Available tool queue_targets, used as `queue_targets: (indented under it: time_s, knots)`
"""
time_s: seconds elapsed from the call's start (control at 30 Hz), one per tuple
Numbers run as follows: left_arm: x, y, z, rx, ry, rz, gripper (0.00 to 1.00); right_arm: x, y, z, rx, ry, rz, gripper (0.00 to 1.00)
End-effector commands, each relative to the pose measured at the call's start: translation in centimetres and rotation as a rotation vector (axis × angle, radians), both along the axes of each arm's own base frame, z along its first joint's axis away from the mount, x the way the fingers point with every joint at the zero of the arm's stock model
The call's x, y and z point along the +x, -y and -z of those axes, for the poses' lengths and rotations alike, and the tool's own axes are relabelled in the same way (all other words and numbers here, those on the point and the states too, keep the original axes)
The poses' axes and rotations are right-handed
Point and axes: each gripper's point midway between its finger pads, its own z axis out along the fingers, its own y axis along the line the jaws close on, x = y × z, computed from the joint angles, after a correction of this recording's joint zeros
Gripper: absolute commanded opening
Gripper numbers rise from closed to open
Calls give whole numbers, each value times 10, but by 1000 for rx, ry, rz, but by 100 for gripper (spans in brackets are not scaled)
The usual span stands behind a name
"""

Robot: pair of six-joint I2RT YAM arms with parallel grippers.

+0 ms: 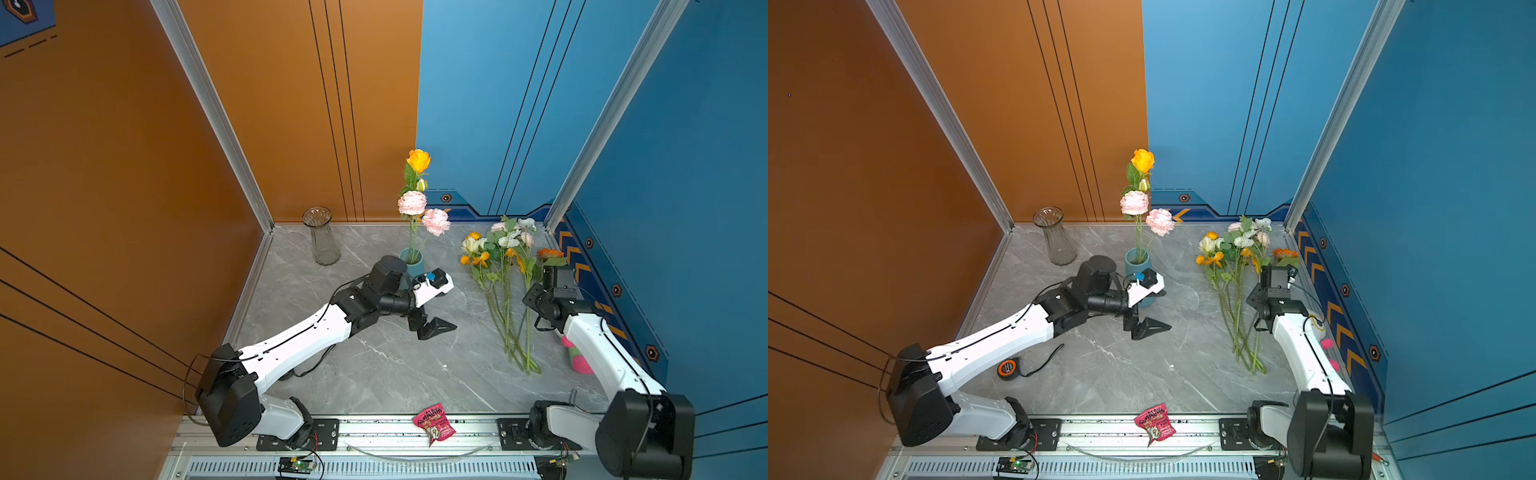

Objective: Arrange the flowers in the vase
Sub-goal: 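Move the right gripper back down to the remaining flower stems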

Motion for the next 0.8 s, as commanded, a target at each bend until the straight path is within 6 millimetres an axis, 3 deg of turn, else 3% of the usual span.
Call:
queue_targets:
  time_s: [0.0,0.3,0.57,0.77]
  knots:
    - [4,-13,45,247,108,-39,98,4,-7,18,29,-130,-63,39]
    - [-11,-5,48,241,50,24,98,61,28,38,-130,-243,-52,26]
    - [-11,-7,45,245,64,23,98,70,43,74,-143,-377,-74,25]
    - [-10,-7,47,250,67,24,98,79,41,95,-92,-407,-116,25]
